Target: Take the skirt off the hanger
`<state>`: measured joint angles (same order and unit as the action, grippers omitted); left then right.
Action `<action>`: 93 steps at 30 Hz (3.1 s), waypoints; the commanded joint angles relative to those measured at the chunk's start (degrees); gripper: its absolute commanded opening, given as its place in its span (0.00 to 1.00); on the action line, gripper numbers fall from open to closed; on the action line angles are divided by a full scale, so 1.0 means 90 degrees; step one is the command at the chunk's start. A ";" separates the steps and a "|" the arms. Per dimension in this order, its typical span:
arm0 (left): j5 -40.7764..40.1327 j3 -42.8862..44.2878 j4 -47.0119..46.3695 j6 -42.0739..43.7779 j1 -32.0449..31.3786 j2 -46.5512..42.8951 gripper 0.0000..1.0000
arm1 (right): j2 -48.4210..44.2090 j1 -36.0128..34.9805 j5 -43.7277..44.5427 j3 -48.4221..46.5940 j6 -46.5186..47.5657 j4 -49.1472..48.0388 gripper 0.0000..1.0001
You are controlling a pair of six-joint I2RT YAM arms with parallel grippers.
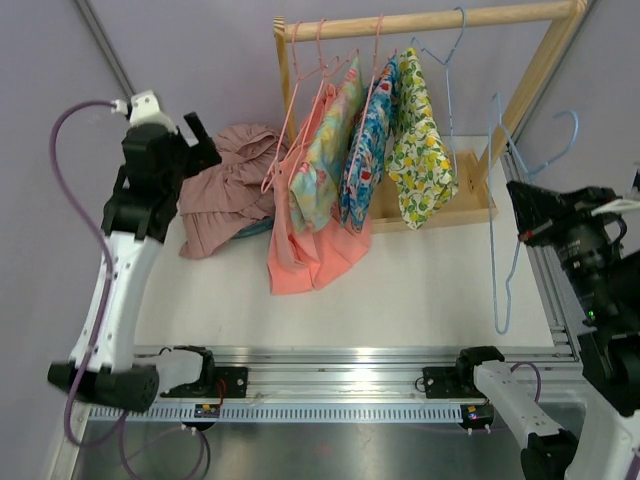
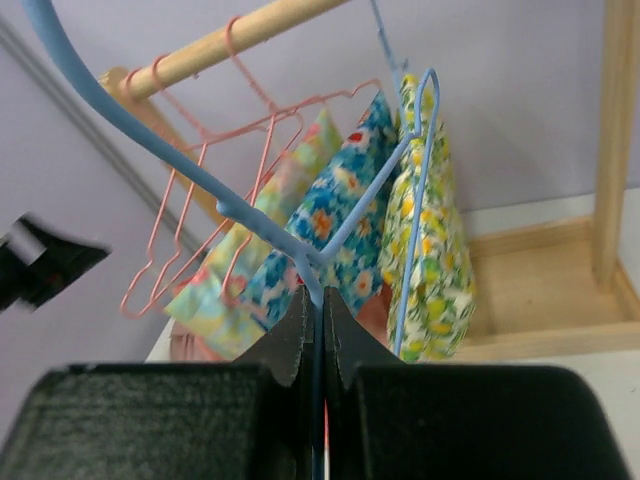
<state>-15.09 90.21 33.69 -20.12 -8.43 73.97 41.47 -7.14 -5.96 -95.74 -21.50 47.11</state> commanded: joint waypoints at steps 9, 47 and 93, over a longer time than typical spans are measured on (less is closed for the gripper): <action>0.0701 -0.3695 0.1051 0.0282 -0.0695 -0.3140 0.99 | 0.2734 -0.0027 0.1383 -0.1314 0.0953 -0.2099 0.00; 0.0749 -0.4487 0.0856 0.0370 -0.0909 -0.3259 0.99 | 0.5283 0.1291 0.0691 -0.1645 0.0279 -0.3360 0.00; -0.0619 -0.4477 0.1364 -0.0138 -0.2159 -0.3581 0.99 | 0.4855 -0.0535 0.0543 -0.1589 0.0368 -0.1885 0.84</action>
<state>-19.05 50.11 47.33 -21.02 -27.64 41.34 86.24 -11.97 -6.00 -110.26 -18.63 29.58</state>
